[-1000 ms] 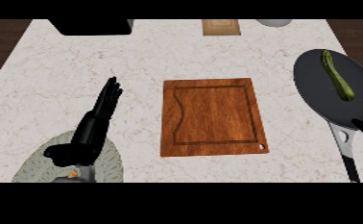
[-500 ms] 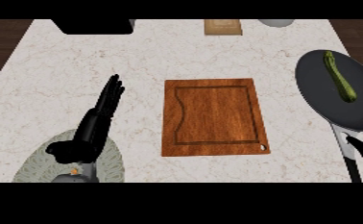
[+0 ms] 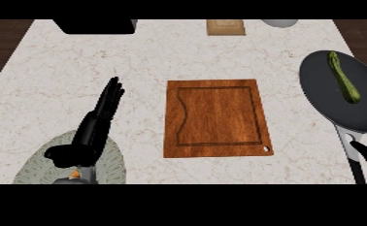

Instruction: Pick the squash from the cutting board and place it in the pan

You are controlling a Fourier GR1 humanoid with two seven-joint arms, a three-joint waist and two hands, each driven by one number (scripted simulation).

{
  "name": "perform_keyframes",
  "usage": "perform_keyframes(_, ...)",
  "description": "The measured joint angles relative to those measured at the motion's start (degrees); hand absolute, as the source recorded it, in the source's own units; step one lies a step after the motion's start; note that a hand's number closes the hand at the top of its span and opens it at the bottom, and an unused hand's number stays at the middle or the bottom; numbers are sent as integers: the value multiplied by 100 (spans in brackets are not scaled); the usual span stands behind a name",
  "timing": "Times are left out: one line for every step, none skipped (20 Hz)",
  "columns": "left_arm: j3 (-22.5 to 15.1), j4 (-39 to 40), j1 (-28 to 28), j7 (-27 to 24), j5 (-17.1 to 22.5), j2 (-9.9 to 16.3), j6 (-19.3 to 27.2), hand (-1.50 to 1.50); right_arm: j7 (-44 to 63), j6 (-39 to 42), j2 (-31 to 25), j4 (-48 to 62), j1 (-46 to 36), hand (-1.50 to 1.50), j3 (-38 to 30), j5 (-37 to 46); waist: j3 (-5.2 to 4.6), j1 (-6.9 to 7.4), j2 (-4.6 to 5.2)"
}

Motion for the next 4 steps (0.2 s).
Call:
perform_keyframes(11, 3, 10, 8, 13, -12, -7, 0, 62, -30, 42, -153, 63, -150, 56, 36, 0, -1, 0)
perform_keyframes(47, 16, -20, 20, 29, 1, -28, 0, 74, -80, 50, -202, 93, -150, 88, 89, -1, -1, 0)
perform_keyframes(78, 20, -16, 13, 40, 25, -54, 0, 77, -169, 23, -144, 41, -150, 113, 172, -1, 1, 1)
perform_keyframes(59, 99, -53, -30, -14, -16, -14, 0, 88, -185, 10, -195, 87, -150, 123, 206, 0, 0, 1)
